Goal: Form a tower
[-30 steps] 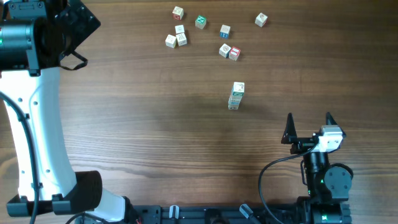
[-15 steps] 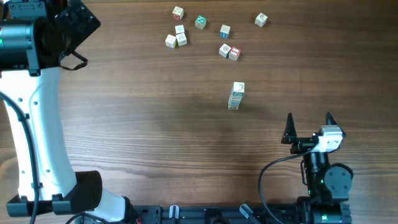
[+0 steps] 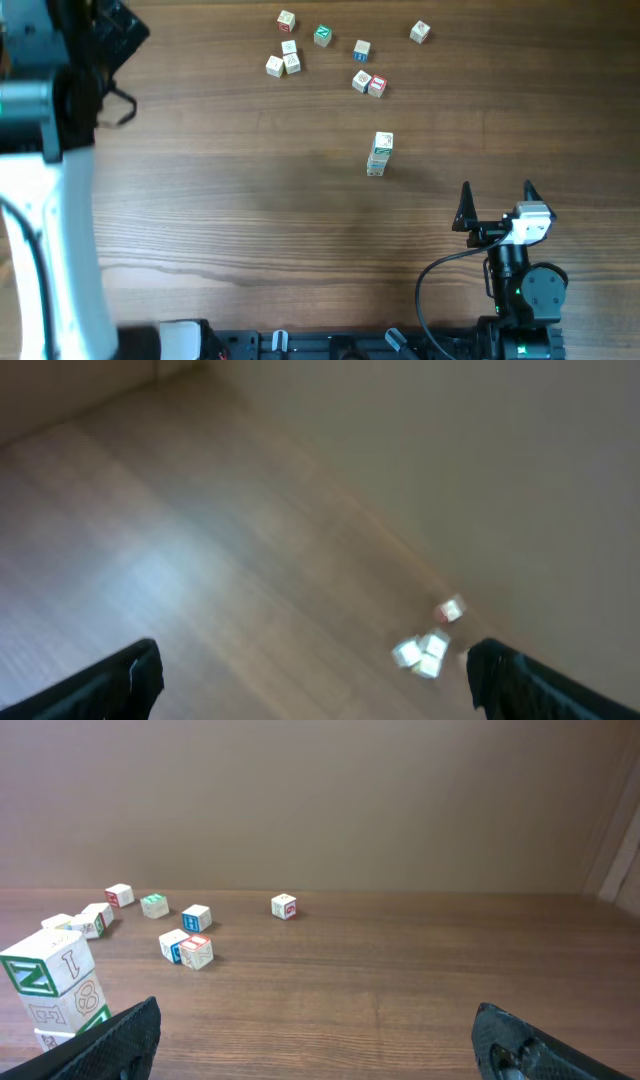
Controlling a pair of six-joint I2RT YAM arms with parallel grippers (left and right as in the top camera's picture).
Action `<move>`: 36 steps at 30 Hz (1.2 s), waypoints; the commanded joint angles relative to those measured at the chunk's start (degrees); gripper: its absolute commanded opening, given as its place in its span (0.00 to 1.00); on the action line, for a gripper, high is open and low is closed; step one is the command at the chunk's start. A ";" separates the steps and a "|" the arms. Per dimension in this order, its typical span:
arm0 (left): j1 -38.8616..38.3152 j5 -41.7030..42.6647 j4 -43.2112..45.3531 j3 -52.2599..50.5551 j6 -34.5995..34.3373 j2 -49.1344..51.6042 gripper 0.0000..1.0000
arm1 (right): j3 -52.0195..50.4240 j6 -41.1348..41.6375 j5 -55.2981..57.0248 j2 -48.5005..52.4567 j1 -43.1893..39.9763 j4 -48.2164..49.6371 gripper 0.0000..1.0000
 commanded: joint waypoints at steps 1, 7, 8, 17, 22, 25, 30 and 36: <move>0.17 -0.98 8.46 -20.98 -0.55 -16.00 1.00 | -0.07 -0.68 -0.79 -0.61 -0.24 0.15 1.00; 1.73 4.22 30.10 -70.49 -0.55 -52.85 1.00 | -0.07 -0.68 -0.79 -0.61 -0.24 0.15 1.00; 2.29 4.22 32.63 -76.91 -0.57 -58.55 1.00 | -0.07 -0.68 -0.79 -0.61 -0.24 0.13 1.00; 2.54 5.07 64.43 -106.25 -0.33 -78.64 1.00 | -0.07 -0.68 -0.79 -0.61 -0.24 0.13 1.00; 2.56 5.51 65.99 -110.66 12.22 -84.04 1.00 | -0.07 -0.70 -0.79 -0.61 -0.24 0.15 1.00; 3.72 5.49 65.99 -113.24 14.67 -85.55 1.00 | -0.07 -0.70 -0.76 -0.61 -0.24 0.15 1.00; 4.39 6.08 63.80 -113.66 14.56 -85.55 1.00 | -0.07 -0.70 -0.76 -0.61 -0.24 0.15 1.00; 4.42 9.01 63.45 -113.66 20.11 -85.55 1.00 | -0.07 -0.70 -0.79 -0.61 -0.24 0.15 1.00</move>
